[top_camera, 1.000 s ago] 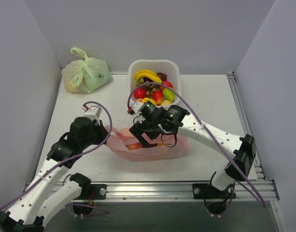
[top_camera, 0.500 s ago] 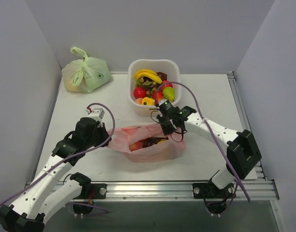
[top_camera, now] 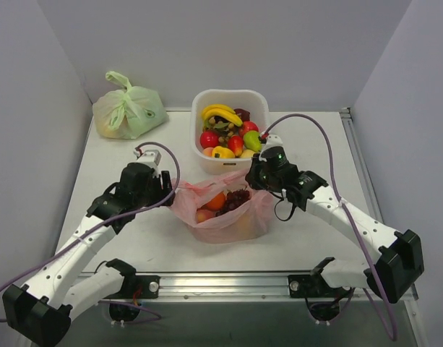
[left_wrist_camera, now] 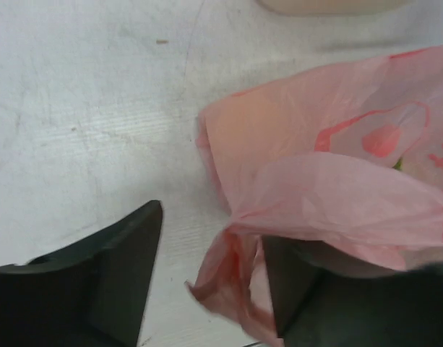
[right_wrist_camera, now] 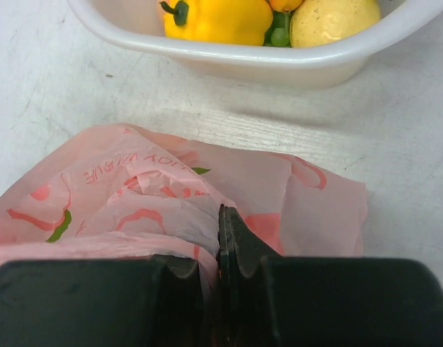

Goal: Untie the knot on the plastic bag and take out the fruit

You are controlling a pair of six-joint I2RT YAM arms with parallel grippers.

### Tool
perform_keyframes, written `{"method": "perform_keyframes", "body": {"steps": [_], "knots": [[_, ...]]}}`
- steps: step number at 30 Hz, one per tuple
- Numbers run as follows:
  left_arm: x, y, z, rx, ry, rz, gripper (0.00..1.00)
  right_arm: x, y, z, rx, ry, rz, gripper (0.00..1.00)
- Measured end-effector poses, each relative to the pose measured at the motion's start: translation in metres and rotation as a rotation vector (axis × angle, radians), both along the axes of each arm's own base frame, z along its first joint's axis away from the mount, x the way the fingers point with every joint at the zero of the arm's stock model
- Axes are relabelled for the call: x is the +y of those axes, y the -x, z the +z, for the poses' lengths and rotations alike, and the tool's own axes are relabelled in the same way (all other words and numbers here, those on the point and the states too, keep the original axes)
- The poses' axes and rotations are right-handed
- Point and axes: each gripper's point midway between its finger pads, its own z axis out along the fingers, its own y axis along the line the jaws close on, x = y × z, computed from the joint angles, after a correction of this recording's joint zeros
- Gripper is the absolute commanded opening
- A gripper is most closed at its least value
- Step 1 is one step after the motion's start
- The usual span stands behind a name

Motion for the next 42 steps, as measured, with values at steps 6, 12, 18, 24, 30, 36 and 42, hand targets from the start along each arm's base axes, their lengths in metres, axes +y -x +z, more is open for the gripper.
{"method": "perform_keyframes", "body": {"steps": [6, 12, 18, 24, 30, 36, 42], "knots": [[-0.007, -0.016, 0.061, -0.137, 0.065, 0.0, 0.98, 0.004, -0.009, -0.011, 0.018, 0.001, -0.023, 0.0], [-0.025, 0.005, 0.12, -0.271, 0.129, -0.074, 0.97, 0.006, -0.015, -0.008, 0.006, 0.004, -0.036, 0.0], [-0.069, 0.038, 0.136, -0.314, 0.066, -0.24, 0.97, 0.008, -0.018, -0.007, 0.004, 0.004, -0.037, 0.0], [-0.114, 0.047, 0.098, -0.302, -0.166, -0.342, 0.97, 0.009, -0.017, -0.009, 0.009, 0.006, -0.037, 0.0], [-0.112, 0.027, 0.051, -0.29, -0.398, -0.258, 0.97, 0.013, -0.014, -0.009, 0.016, -0.004, -0.034, 0.0], [-0.094, -0.003, 0.009, -0.27, -0.53, -0.124, 0.98, 0.017, -0.006, -0.018, 0.037, -0.002, -0.024, 0.0], [-0.083, -0.032, -0.017, -0.213, -0.526, -0.044, 0.74, 0.016, 0.003, -0.03, 0.052, 0.005, -0.015, 0.0]]}}
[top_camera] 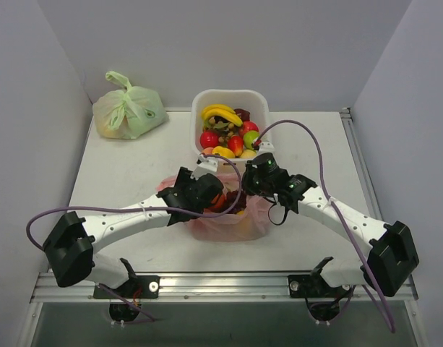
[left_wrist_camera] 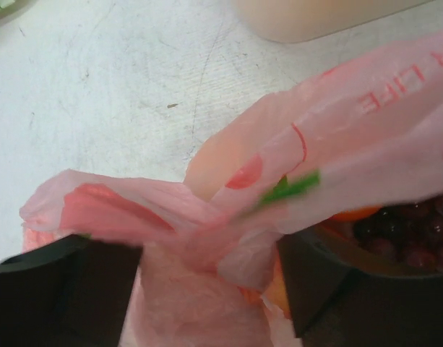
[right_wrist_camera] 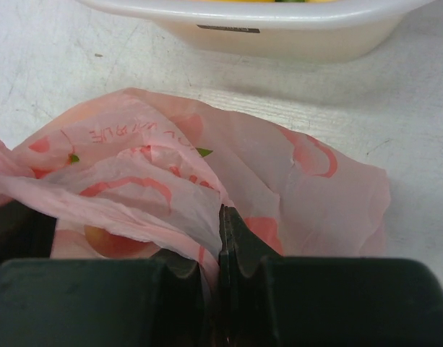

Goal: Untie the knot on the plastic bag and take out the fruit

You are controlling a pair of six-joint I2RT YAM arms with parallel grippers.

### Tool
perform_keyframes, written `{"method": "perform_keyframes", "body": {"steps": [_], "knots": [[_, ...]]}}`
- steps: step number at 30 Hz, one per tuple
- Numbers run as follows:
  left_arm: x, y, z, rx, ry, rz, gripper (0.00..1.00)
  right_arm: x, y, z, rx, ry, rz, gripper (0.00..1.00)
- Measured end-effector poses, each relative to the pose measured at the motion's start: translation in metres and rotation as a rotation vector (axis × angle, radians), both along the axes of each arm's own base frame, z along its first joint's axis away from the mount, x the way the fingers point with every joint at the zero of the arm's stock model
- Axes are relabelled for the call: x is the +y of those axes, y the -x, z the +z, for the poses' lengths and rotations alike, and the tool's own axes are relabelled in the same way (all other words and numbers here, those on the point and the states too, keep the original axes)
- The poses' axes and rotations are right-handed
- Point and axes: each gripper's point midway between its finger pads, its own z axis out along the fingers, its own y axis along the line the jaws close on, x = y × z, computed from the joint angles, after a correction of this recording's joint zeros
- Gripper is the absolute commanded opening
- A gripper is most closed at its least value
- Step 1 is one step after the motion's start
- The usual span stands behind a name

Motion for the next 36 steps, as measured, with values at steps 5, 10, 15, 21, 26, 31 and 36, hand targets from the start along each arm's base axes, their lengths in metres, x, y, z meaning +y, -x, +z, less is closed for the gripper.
{"method": "perform_keyframes", "body": {"steps": [5, 10, 15, 21, 26, 31, 36], "knots": [[0.013, -0.018, 0.007, 0.002, 0.063, 0.035, 0.18, -0.015, 0.004, -0.014, 0.002, 0.027, -0.013, 0.01], [0.022, -0.039, 0.04, -0.008, 0.268, -0.003, 0.0, -0.017, -0.012, -0.008, -0.027, -0.081, -0.012, 0.03], [0.037, -0.05, 0.062, -0.005, 0.394, -0.073, 0.0, -0.019, -0.036, 0.021, -0.094, -0.177, -0.018, 0.14], [0.061, -0.044, 0.035, 0.06, 0.445, -0.041, 0.0, -0.045, -0.043, 0.011, -0.059, -0.114, -0.075, 0.55], [0.074, -0.035, 0.013, 0.125, 0.445, 0.012, 0.0, -0.053, -0.03, 0.01, -0.019, -0.012, -0.041, 0.75], [0.081, -0.034, 0.017, 0.116, 0.457, 0.043, 0.0, -0.037, -0.015, 0.074, -0.143, 0.047, 0.057, 0.79], [0.086, -0.031, 0.02, 0.106, 0.457, 0.061, 0.0, -0.012, 0.004, 0.17, -0.366, 0.017, 0.153, 0.78]]}}
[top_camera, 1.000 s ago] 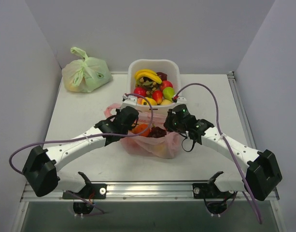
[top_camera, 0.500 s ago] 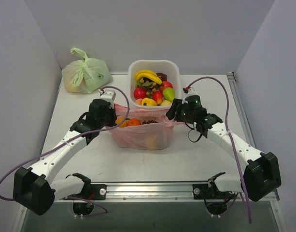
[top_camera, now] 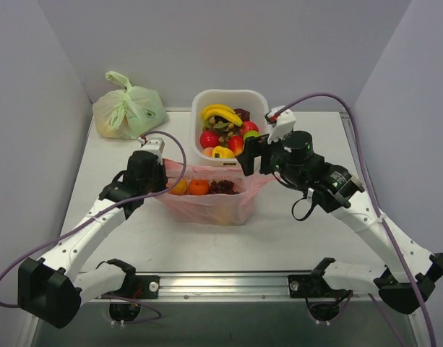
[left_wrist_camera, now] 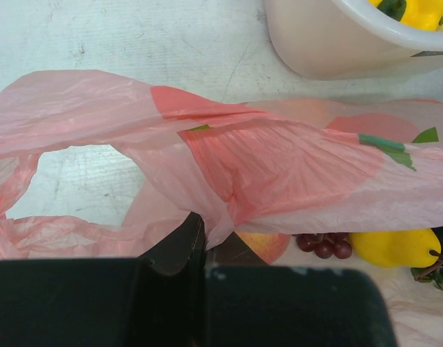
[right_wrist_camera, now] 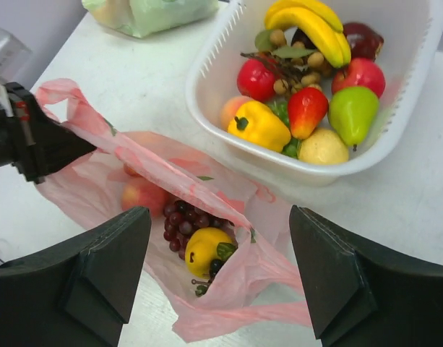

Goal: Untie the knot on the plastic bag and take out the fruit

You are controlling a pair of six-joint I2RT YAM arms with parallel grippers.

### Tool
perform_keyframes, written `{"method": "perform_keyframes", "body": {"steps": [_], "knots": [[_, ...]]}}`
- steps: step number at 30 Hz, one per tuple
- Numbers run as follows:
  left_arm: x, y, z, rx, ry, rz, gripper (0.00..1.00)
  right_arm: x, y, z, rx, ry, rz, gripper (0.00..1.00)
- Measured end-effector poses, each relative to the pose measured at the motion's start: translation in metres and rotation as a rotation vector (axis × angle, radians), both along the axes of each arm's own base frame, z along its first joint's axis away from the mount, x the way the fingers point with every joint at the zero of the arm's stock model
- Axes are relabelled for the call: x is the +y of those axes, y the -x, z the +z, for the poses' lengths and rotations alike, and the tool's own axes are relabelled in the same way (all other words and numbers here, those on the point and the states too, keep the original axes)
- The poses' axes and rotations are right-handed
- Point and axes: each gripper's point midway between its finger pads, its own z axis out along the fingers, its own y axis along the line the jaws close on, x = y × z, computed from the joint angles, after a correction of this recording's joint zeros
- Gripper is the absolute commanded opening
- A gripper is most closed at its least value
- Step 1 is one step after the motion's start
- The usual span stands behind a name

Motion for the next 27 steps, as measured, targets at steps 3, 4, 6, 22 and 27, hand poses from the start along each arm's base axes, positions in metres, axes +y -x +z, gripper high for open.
{"method": "perform_keyframes", "body": {"steps": [3, 4, 6, 22, 27], "knots": [[0.001, 0.001, 0.0, 0.002, 0.002, 0.009, 0.0, 0.011, 0.012, 0.026, -0.066, 0.009, 0.05, 0.74], [0.001, 0.001, 0.0, 0.003, 0.003, 0.01, 0.0, 0.017, 0.016, 0.029, -0.075, 0.02, 0.068, 0.73], [0.001, 0.002, 0.0, 0.008, 0.007, 0.014, 0.0, 0.034, 0.025, 0.028, -0.077, 0.047, 0.127, 0.7], [0.008, 0.004, -0.003, 0.03, 0.035, 0.082, 0.0, 0.075, 0.138, -0.24, 0.497, 0.442, 0.556, 0.4], [0.013, 0.004, -0.007, 0.058, 0.069, 0.115, 0.0, 0.065, 0.174, -0.254, 0.574, 0.49, 0.683, 0.42]]}}
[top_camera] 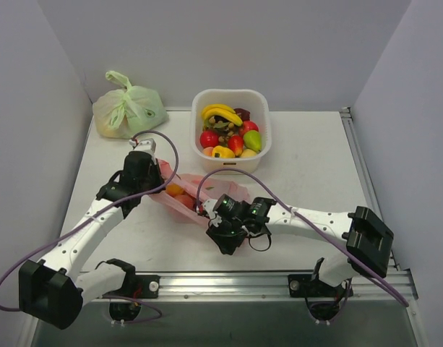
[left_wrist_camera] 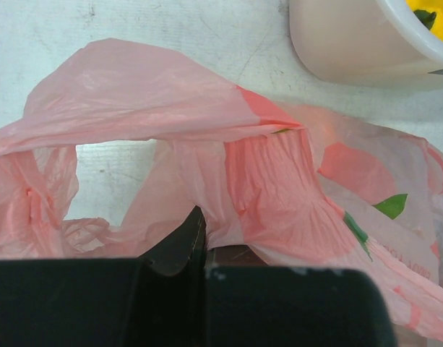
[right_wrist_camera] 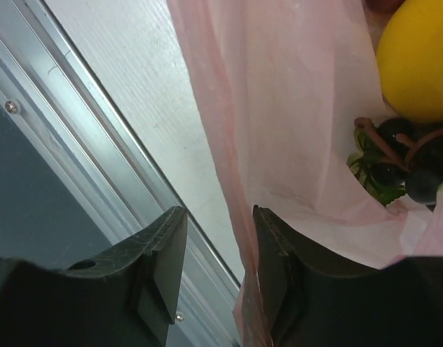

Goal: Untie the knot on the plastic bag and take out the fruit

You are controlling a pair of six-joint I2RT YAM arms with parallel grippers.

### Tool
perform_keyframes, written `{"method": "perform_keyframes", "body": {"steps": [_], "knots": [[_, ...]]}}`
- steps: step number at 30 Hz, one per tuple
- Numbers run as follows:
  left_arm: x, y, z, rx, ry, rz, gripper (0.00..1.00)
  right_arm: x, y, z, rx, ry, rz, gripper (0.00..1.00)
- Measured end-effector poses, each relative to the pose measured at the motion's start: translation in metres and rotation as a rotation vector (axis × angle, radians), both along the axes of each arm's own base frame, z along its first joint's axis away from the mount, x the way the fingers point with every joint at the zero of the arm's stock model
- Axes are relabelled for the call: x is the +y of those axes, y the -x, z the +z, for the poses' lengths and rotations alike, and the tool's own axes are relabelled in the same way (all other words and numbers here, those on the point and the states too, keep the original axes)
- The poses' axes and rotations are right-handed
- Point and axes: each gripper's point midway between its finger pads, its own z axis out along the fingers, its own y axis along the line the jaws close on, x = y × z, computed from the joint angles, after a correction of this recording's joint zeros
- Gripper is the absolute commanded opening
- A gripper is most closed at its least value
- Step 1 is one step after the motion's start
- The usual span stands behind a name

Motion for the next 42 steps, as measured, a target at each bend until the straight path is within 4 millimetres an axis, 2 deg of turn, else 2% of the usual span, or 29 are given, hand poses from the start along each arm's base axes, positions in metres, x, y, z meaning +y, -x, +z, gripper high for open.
{"method": "perform_keyframes", "body": {"steps": [1, 4, 5, 8, 13, 16, 19, 24, 27, 28, 29, 32, 35, 38, 40, 42], "knots": [[-0.001, 0.001, -0.001, 0.005, 0.009, -0.002, 0.03, -0.002, 0.001, 0.0, 0.001, 0.004, 0.005, 0.43], [-0.004, 0.004, -0.007, 0.025, 0.024, -0.02, 0.08, -0.006, 0.002, 0.006, -0.002, 0.007, 0.01, 0.55], [-0.004, 0.007, -0.012, 0.035, 0.025, -0.028, 0.1, -0.007, 0.002, 0.011, -0.008, 0.006, 0.009, 0.6], [-0.004, 0.018, -0.027, 0.073, 0.019, -0.056, 0.2, -0.001, -0.01, 0.037, -0.07, -0.036, -0.01, 0.65], [-0.003, 0.032, -0.037, 0.095, 0.008, -0.1, 0.39, 0.019, -0.046, 0.098, -0.195, -0.171, -0.087, 0.65], [-0.006, 0.034, -0.034, 0.08, 0.006, -0.127, 0.47, 0.019, -0.071, 0.111, -0.232, -0.206, -0.161, 0.59], [-0.011, 0.037, -0.031, 0.067, 0.003, -0.158, 0.53, 0.014, -0.091, 0.104, -0.238, -0.192, -0.232, 0.47], [-0.017, 0.04, -0.031, 0.062, -0.012, -0.198, 0.6, 0.003, -0.119, 0.072, -0.239, -0.127, -0.337, 0.45], [-0.026, 0.046, -0.032, 0.058, -0.034, -0.246, 0.65, -0.016, -0.138, 0.051, -0.266, -0.053, -0.439, 0.48], [-0.031, 0.049, -0.033, 0.054, -0.049, -0.27, 0.71, -0.024, -0.145, 0.047, -0.281, -0.034, -0.483, 0.5], [-0.038, 0.054, -0.034, 0.05, -0.069, -0.3, 0.72, -0.034, -0.152, 0.044, -0.294, -0.017, -0.534, 0.51], [-0.059, 0.071, -0.036, 0.045, -0.099, -0.398, 0.73, -0.063, -0.175, 0.038, -0.329, 0.015, -0.705, 0.52], [-0.067, 0.079, -0.034, 0.031, -0.113, -0.441, 0.78, -0.084, -0.191, 0.036, -0.347, 0.024, -0.828, 0.54], [-0.067, 0.079, -0.026, -0.005, -0.114, -0.444, 0.82, -0.082, -0.195, 0.039, -0.356, 0.003, -0.841, 0.56], [-0.066, 0.08, -0.016, -0.04, -0.099, -0.443, 0.88, -0.074, -0.192, 0.041, -0.362, -0.01, -0.815, 0.57], [-0.067, 0.08, -0.004, -0.083, -0.076, -0.443, 0.9, -0.066, -0.187, 0.046, -0.372, -0.028, -0.777, 0.57]]}}
